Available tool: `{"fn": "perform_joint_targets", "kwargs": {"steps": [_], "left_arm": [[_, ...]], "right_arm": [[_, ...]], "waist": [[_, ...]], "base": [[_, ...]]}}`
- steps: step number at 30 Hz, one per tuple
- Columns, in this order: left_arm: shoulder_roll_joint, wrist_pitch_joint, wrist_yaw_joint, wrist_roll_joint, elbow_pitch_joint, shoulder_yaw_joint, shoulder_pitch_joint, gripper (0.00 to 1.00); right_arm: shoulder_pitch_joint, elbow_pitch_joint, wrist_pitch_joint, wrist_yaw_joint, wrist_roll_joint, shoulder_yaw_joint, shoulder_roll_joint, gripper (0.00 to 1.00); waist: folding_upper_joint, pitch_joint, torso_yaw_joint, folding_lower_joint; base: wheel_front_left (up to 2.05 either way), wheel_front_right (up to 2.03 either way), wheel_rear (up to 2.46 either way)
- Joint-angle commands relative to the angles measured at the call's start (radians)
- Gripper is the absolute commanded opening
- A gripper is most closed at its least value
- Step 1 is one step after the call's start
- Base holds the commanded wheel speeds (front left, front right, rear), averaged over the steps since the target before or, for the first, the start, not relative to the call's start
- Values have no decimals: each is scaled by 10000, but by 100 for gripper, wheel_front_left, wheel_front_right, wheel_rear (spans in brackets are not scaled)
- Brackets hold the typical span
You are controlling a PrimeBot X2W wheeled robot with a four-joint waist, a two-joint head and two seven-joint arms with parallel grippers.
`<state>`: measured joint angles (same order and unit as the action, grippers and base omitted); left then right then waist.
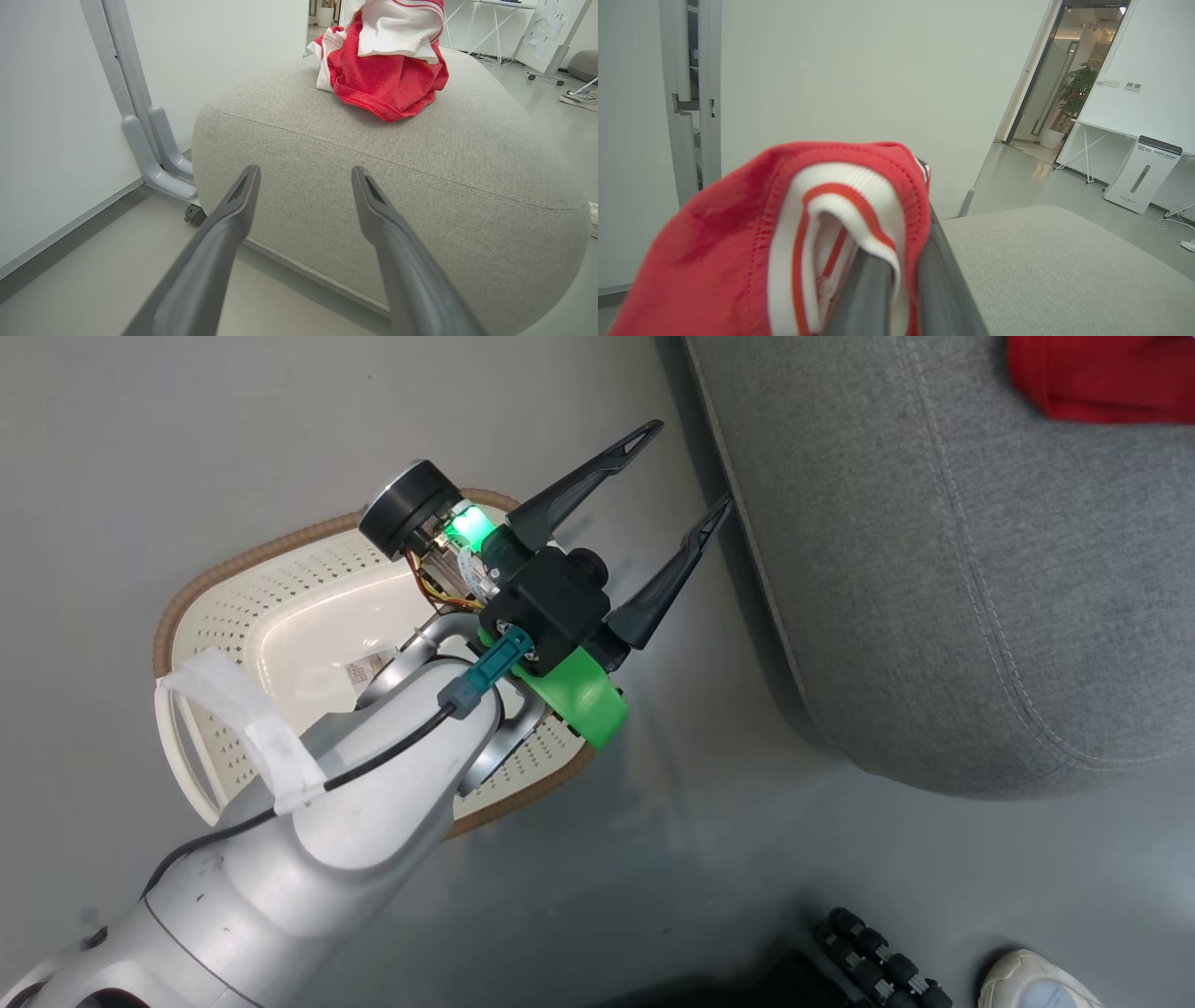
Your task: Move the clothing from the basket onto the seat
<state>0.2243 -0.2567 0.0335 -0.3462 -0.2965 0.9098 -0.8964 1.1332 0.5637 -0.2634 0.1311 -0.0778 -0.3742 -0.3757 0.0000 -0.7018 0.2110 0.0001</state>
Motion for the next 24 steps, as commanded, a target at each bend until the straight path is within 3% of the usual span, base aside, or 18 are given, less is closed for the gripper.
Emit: {"fn": "perform_joint_targets", "kwargs": {"steps": [1,13,14,15,16,24], "left_arm": [[70,-52,-48,125,-8,-36,-166,100],[163,-97,-68,95,-49,-116,-148,100],[167,-98,-85,86,-58,-130,-103,100],[162,-101,-93,64,-66,-155,-37,100],[155,-95,-113,45,-72,-173,22,100],[0,-94,-266,-113,80,-623,701,100]], "right_arm": [[-323,236,-18,-7,30,-52,93,0],[-1141,1284,-18,-7,-120,-167,621,0],[-1171,1202,-18,-7,-100,-169,641,35],[-1250,1095,-18,-7,-70,-150,677,93],[-1344,1040,-18,-7,-45,-117,709,100],[-2787,76,-18,-7,-5,187,946,100]], "waist": [[0,-223,-183,-1],[0,-202,-228,-1],[0,-154,-211,-1],[0,-81,-192,-1],[0,-6,-183,-1],[0,1142,-201,-1]], "base": [[0,0,0],[0,0,0],[0,0,0],[0,0,0],[0,0,0],[0,0,0]]}}
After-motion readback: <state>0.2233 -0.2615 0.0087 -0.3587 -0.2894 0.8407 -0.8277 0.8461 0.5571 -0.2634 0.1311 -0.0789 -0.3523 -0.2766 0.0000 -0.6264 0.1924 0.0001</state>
